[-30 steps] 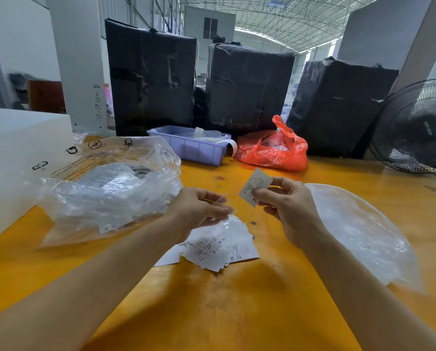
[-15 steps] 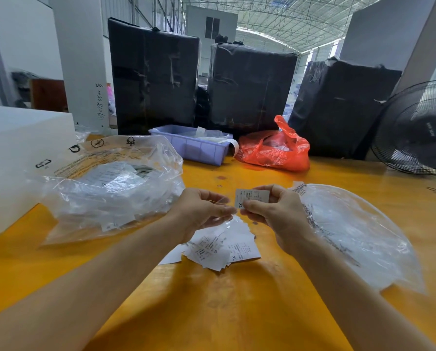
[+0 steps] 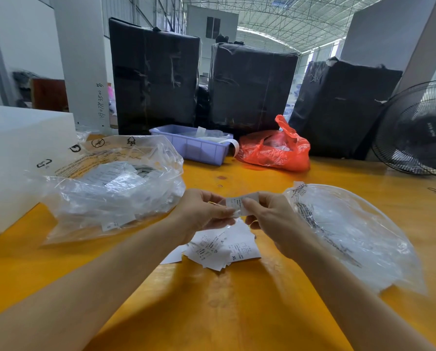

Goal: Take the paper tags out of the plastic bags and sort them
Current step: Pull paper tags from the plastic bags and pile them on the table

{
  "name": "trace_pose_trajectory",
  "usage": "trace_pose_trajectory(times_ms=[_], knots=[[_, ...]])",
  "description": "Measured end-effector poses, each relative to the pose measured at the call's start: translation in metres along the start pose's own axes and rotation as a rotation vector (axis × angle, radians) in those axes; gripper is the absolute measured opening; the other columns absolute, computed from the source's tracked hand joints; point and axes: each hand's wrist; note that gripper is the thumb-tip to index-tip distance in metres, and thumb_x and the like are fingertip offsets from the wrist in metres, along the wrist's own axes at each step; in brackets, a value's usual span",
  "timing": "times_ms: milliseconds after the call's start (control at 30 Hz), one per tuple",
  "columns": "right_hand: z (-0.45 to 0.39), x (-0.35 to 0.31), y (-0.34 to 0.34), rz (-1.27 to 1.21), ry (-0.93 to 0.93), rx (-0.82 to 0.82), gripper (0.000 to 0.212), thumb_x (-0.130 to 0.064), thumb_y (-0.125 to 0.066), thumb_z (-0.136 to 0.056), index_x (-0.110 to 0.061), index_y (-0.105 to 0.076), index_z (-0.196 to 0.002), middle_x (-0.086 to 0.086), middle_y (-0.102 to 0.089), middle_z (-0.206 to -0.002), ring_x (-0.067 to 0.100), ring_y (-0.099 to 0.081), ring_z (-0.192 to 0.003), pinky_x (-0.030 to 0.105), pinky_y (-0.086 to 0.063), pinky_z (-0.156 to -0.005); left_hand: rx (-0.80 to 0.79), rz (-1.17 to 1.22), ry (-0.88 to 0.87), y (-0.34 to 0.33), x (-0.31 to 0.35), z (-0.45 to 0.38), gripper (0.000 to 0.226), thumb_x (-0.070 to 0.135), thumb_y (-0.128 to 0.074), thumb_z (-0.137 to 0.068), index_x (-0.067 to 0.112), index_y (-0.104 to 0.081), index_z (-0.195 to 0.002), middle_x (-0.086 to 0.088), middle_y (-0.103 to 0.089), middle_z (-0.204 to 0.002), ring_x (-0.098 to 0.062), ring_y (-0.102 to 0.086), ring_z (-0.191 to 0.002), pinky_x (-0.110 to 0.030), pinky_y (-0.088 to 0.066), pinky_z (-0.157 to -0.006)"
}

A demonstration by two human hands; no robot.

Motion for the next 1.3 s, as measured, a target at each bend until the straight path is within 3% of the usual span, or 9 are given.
trace_pose_trajectory(times_ms=[133, 300, 467, 600, 733, 1100, 1300], knots=[[-0.002, -0.001, 0.001, -0.054, -0.021, -0.037, 0.025, -0.006, -0.040, -0.098, 0.002, -0.063, -0.093, 0.008, -0.051, -0.071, 0.011, -0.046, -0.058, 0.023, -0.041, -0.054, -0.029, 0.017, 0.008, 0.000, 0.002, 0.001, 0.006, -0.005, -0.066, -0.079, -0.002, -0.062, -0.082, -0.014, -0.070, -0.066, -0.021, -0.070, -0.056, -0.023, -0.056, -0.051], [-0.004, 0.000, 0.006, -0.161, 0.037, 0.089, 0.013, -0.003, -0.053, -0.093, -0.001, -0.064, -0.099, 0.008, -0.058, -0.073, 0.012, -0.049, -0.055, 0.023, -0.046, -0.053, -0.092, 0.059, 0.030, 0.001, 0.004, 0.000, 0.008, 0.004, -0.063, -0.083, -0.004, -0.065, -0.085, -0.018, -0.072, -0.073, -0.024, -0.071, -0.064, -0.025, -0.059, -0.060], [-0.003, 0.002, 0.008, -0.147, 0.054, 0.006, 0.012, -0.006, -0.059, -0.091, -0.010, -0.068, -0.083, 0.004, -0.063, -0.068, 0.009, -0.053, -0.054, 0.019, -0.046, -0.052, -0.103, 0.009, 0.028, 0.001, 0.003, 0.002, 0.008, 0.008, -0.063, -0.084, 0.000, -0.066, -0.083, -0.014, -0.073, -0.072, -0.022, -0.072, -0.064, -0.025, -0.059, -0.058], [-0.005, 0.003, 0.010, -0.088, 0.136, 0.202, 0.015, -0.005, -0.059, -0.090, -0.011, -0.066, -0.078, 0.004, -0.061, -0.064, 0.006, -0.054, -0.051, 0.020, -0.047, -0.050, -0.109, 0.015, 0.028, 0.001, 0.004, 0.002, 0.009, 0.008, -0.064, -0.083, -0.001, -0.066, -0.085, -0.016, -0.073, -0.077, -0.022, -0.072, -0.067, -0.023, -0.057, -0.056], [-0.006, 0.002, 0.017, -0.176, 0.168, 0.356, 0.014, -0.009, -0.056, -0.093, -0.015, -0.061, -0.081, 0.004, -0.066, -0.076, 0.003, -0.062, -0.054, 0.016, -0.053, -0.055, -0.088, 0.005, 0.037, 0.002, 0.003, 0.002, 0.006, 0.005, -0.066, -0.083, -0.001, -0.066, -0.086, -0.015, -0.073, -0.077, -0.020, -0.072, -0.065, -0.023, -0.058, -0.058], [-0.004, 0.002, 0.012, -0.099, 0.233, 0.267, 0.009, -0.007, -0.058, -0.091, -0.010, -0.063, -0.085, 0.006, -0.069, -0.077, 0.012, -0.067, -0.057, 0.021, -0.056, -0.057, -0.094, -0.004, 0.052, 0.002, 0.004, 0.002, 0.010, 0.003, -0.067, -0.082, -0.002, -0.066, -0.090, -0.017, -0.073, -0.080, -0.021, -0.072, -0.066, -0.023, -0.057, -0.055], [-0.002, 0.003, 0.010, -0.062, 0.235, 0.227, 0.013, -0.007, -0.061, -0.089, -0.017, -0.062, -0.080, 0.003, -0.070, -0.079, 0.012, -0.069, -0.061, 0.019, -0.055, -0.057, -0.095, -0.018, 0.041, 0.001, 0.005, 0.005, 0.009, 0.006, -0.066, -0.084, 0.000, -0.067, -0.090, -0.016, -0.073, -0.081, -0.021, -0.072, -0.067, -0.022, -0.056, -0.054]])
Point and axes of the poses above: each hand's wrist, its own z-axis away from the middle knuckle, its own y-axis out of the back of the hand, x = y × z
